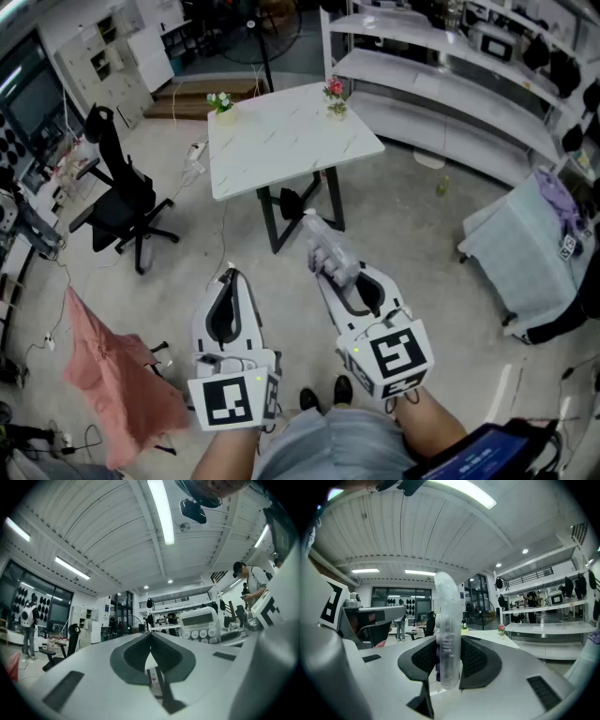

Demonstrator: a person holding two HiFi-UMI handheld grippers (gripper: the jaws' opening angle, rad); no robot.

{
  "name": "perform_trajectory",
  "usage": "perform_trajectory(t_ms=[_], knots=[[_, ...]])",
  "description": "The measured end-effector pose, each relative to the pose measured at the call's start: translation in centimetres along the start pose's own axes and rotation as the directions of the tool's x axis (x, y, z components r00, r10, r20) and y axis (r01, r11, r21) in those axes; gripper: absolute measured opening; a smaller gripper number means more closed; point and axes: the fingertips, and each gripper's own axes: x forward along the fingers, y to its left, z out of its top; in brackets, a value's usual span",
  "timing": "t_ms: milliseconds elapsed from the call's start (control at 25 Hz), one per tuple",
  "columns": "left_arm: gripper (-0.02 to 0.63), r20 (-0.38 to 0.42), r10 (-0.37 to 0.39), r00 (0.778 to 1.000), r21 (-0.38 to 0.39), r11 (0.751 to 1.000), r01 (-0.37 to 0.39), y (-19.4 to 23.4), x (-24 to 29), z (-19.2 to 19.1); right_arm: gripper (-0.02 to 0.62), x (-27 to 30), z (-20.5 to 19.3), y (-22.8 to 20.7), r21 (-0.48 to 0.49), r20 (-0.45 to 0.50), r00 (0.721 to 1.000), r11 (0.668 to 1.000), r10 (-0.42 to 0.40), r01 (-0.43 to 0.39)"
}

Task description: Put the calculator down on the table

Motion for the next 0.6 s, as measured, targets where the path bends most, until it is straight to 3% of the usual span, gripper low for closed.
perform_trajectory(t_ms=[600], knots=[[0.008, -0.037, 0.038, 0.999, 0.001, 0.999, -0.038, 0.3, 0.0, -2.4, 0.149, 0.1, -1.3, -2.3, 0.029, -0.008, 1.0, 1.0, 0.007, -0.007]])
